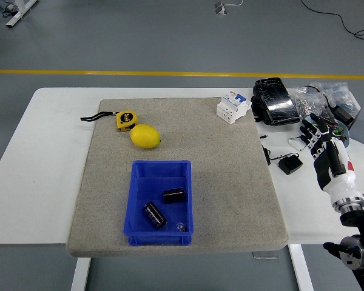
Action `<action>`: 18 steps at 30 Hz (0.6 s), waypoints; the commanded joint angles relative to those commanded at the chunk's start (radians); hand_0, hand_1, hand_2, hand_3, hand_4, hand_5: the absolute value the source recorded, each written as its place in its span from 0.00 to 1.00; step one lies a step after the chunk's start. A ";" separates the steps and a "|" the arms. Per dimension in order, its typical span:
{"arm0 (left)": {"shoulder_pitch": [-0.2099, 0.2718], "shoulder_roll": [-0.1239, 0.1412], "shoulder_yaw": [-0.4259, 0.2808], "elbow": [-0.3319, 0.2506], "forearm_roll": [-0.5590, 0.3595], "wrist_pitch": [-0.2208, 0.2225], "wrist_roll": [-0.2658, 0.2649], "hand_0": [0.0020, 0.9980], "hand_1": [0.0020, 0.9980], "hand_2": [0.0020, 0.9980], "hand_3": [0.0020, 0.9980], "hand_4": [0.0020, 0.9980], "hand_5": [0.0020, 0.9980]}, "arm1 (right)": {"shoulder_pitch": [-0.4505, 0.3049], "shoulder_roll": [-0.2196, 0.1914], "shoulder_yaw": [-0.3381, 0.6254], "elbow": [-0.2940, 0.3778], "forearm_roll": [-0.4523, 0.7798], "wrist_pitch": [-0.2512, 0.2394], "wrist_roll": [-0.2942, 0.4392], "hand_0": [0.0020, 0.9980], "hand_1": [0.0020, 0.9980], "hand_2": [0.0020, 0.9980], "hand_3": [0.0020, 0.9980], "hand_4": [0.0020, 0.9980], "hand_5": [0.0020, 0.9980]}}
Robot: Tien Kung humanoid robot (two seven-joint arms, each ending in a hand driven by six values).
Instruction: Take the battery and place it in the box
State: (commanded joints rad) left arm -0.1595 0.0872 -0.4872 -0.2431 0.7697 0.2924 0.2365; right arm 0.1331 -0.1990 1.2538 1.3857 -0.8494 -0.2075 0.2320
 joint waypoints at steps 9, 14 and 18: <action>0.004 -0.004 0.009 0.003 -0.020 0.005 -0.006 0.56 0.56 0.63 0.59 0.63 0.61 | 0.012 0.001 0.014 0.002 0.002 0.006 -0.010 0.97 0.90 0.89 0.91 1.00 0.91; -0.001 -0.005 0.008 0.002 -0.018 0.005 -0.006 0.56 0.56 0.62 0.59 0.63 0.61 | 0.016 0.005 0.013 0.001 0.019 -0.005 -0.003 0.97 0.90 0.89 0.91 1.00 0.93; -0.006 -0.006 0.010 0.004 -0.024 0.008 -0.009 0.56 0.56 0.62 0.59 0.63 0.60 | 0.019 0.003 0.012 0.002 0.026 -0.005 0.001 0.97 0.90 0.88 0.90 1.00 0.94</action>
State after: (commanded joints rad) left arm -0.1651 0.0810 -0.4768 -0.2396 0.7458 0.3003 0.2278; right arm 0.1519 -0.1961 1.2657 1.3881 -0.8233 -0.2125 0.2331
